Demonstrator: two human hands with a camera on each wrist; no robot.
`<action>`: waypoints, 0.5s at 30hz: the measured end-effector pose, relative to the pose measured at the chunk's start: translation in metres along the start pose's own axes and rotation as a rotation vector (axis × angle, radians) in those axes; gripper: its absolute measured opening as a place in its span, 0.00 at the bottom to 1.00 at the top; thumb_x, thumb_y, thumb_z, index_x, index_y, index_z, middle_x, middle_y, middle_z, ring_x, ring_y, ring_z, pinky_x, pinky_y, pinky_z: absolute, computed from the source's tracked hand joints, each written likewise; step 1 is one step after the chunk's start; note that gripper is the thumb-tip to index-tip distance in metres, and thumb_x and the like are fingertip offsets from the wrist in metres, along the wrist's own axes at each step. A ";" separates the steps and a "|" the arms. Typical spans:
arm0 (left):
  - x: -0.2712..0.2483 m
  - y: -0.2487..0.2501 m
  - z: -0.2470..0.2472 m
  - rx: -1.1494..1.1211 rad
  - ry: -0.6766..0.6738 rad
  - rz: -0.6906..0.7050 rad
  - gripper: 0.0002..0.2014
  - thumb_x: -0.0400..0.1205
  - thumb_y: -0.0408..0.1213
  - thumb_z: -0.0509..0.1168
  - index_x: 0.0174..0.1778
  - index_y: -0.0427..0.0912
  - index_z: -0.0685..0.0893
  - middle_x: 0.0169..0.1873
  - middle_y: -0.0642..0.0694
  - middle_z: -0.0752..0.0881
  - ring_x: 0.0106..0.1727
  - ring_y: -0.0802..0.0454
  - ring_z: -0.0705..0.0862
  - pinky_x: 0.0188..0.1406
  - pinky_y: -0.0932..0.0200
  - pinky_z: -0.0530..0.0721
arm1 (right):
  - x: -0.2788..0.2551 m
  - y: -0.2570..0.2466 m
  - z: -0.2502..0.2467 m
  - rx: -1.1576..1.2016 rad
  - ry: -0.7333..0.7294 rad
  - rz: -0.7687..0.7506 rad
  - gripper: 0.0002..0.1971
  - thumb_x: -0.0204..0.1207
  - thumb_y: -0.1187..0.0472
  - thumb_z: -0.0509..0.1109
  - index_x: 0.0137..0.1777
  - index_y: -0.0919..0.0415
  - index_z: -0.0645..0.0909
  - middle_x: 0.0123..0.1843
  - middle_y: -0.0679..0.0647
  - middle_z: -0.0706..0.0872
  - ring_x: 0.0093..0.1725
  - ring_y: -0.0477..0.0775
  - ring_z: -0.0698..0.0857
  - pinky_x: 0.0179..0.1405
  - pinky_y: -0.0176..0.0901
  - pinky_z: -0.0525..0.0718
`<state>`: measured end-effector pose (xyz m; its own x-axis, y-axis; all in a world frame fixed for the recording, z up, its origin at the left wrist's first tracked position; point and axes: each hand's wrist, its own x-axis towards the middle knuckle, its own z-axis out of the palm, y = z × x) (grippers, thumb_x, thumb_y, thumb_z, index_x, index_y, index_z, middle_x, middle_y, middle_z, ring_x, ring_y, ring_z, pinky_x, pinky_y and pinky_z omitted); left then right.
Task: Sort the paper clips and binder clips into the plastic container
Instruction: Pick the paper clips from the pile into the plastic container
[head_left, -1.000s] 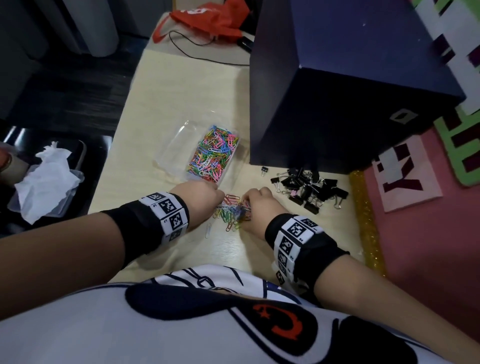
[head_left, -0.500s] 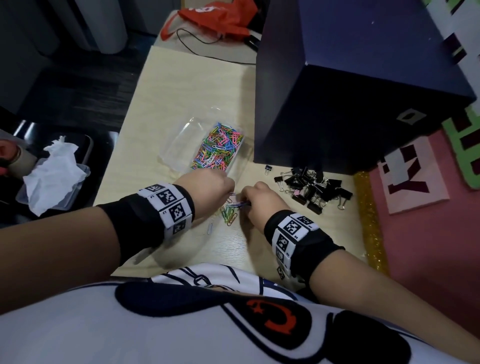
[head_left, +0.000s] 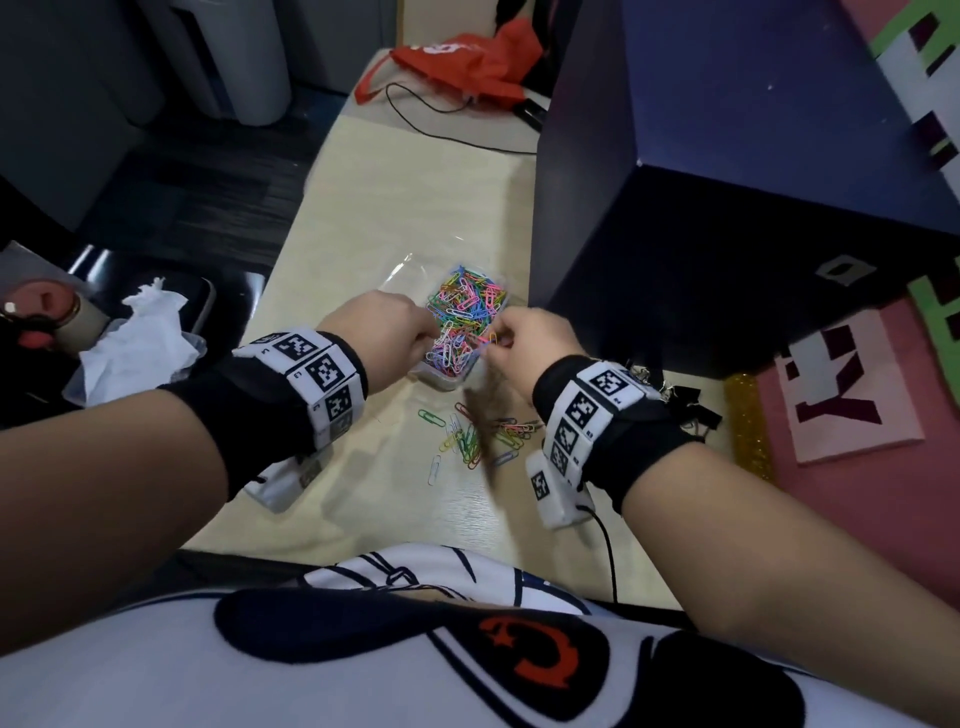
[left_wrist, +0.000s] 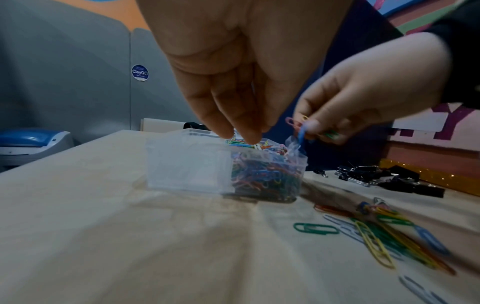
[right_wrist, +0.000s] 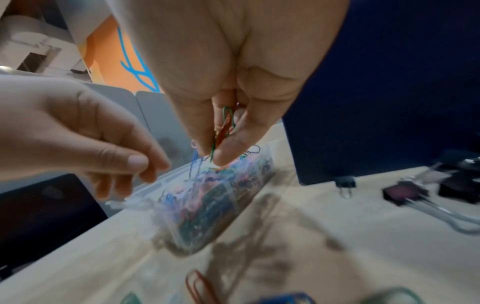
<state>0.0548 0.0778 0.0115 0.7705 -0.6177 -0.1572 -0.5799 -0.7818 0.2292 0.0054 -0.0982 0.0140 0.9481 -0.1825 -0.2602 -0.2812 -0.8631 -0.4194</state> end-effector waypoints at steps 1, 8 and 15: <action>-0.003 0.000 0.001 0.000 -0.011 -0.005 0.12 0.83 0.41 0.61 0.57 0.48 0.87 0.51 0.43 0.87 0.54 0.42 0.84 0.54 0.50 0.81 | 0.006 -0.004 -0.002 0.018 0.009 0.008 0.08 0.77 0.55 0.72 0.52 0.57 0.84 0.50 0.54 0.87 0.50 0.54 0.84 0.51 0.40 0.80; -0.020 0.009 0.002 0.034 -0.131 0.002 0.12 0.83 0.42 0.59 0.56 0.48 0.86 0.52 0.46 0.86 0.54 0.44 0.83 0.52 0.52 0.81 | 0.027 -0.022 -0.010 0.074 0.010 -0.005 0.16 0.80 0.49 0.67 0.64 0.51 0.81 0.59 0.53 0.87 0.59 0.56 0.84 0.58 0.42 0.81; -0.025 0.023 0.016 0.104 -0.233 0.100 0.14 0.83 0.44 0.56 0.58 0.50 0.84 0.54 0.48 0.84 0.56 0.47 0.83 0.45 0.56 0.78 | 0.011 -0.001 -0.013 0.086 0.067 -0.018 0.09 0.82 0.60 0.62 0.57 0.54 0.81 0.58 0.54 0.84 0.52 0.56 0.85 0.57 0.45 0.81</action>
<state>0.0178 0.0742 0.0054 0.6334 -0.6858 -0.3584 -0.6835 -0.7130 0.1565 0.0180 -0.1058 0.0228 0.9602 -0.2005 -0.1945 -0.2727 -0.8234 -0.4977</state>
